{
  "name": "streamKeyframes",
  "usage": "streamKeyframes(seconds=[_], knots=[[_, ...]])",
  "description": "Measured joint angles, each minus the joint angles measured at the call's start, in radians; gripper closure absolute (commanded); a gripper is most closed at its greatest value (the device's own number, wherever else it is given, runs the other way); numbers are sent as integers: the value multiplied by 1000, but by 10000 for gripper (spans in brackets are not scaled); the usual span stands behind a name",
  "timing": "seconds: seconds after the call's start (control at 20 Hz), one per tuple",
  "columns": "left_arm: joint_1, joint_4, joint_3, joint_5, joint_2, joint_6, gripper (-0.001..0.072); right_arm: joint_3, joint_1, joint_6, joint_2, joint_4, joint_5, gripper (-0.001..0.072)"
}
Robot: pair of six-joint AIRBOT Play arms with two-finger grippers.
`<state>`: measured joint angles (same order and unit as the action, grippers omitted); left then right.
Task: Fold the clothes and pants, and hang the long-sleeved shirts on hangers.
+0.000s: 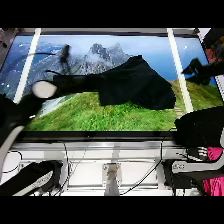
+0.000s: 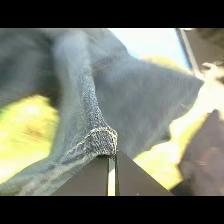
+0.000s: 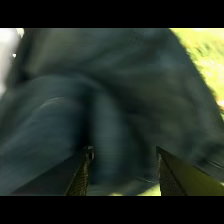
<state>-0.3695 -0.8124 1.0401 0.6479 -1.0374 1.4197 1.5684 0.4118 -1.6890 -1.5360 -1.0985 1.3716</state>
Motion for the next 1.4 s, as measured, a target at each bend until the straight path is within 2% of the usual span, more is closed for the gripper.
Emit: streamKeyframes(seconds=[0.1, 0.25, 0.5, 0.8, 0.85, 0.9, 1.0, 1.25, 1.4], knots=[[70, -206, 0, 109, 98, 118, 698, -48, 14, -12, -39, -31, 18, 204], [153, -435, 0, 253, 180, 225, 698, -104, 23, -19, -103, -54, 48, 197], [233, -687, 0, 359, 209, 284, 698, -134, 14, -20, -180, -63, 69, 197], [319, -870, 0, 391, 159, 299, 698, -140, -38, -20, -208, -44, 8, 199], [338, -888, 0, 396, 142, 290, 698, -140, -51, -20, -209, -43, -6, 237], [356, -901, 0, 406, 123, 274, 698, -140, -62, -20, -209, -41, -21, 312], [386, -918, 0, 427, 85, 247, 698, -141, -84, -21, -211, -41, -46, 671], [416, -930, -2, 454, -18, 195, 699, -137, -100, -27, -206, -48, -64, 687], [420, -922, -28, 418, -79, 174, 699, -97, -82, -27, -172, -52, -50, 689]])
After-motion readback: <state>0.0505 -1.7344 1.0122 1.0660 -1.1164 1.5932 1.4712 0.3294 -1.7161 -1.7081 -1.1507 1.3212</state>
